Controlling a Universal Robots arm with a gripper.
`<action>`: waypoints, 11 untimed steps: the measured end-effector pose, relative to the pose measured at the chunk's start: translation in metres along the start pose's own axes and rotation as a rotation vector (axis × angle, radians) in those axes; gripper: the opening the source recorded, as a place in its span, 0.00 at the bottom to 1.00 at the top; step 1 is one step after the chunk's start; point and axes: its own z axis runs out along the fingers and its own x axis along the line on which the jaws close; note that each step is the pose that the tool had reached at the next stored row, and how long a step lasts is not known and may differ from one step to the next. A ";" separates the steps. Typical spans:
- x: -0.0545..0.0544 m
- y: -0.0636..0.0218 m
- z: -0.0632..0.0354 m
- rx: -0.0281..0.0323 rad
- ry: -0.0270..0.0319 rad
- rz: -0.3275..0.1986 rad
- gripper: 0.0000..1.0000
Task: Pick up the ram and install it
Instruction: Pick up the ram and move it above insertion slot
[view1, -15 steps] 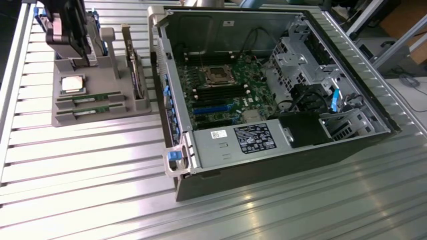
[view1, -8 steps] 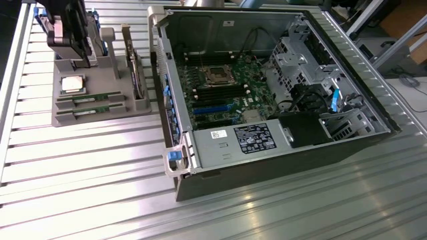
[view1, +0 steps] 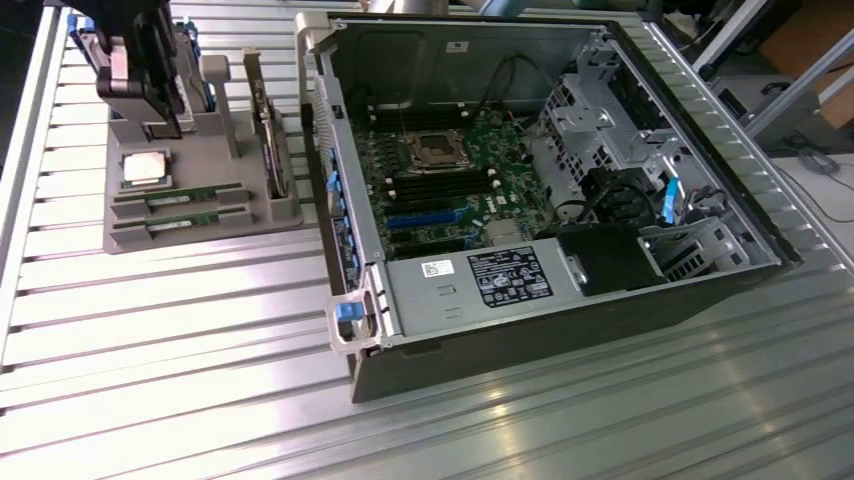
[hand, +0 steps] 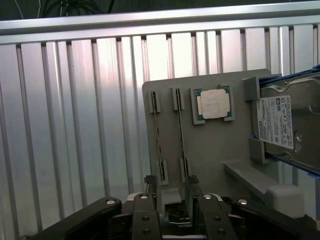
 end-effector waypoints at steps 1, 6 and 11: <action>0.000 0.0000 0.0005 -0.0001 0.0000 0.000 0.36; 0.000 0.0000 0.0028 0.0000 0.0000 0.000 0.36; 0.000 0.0000 0.0047 0.0000 0.0000 0.000 0.36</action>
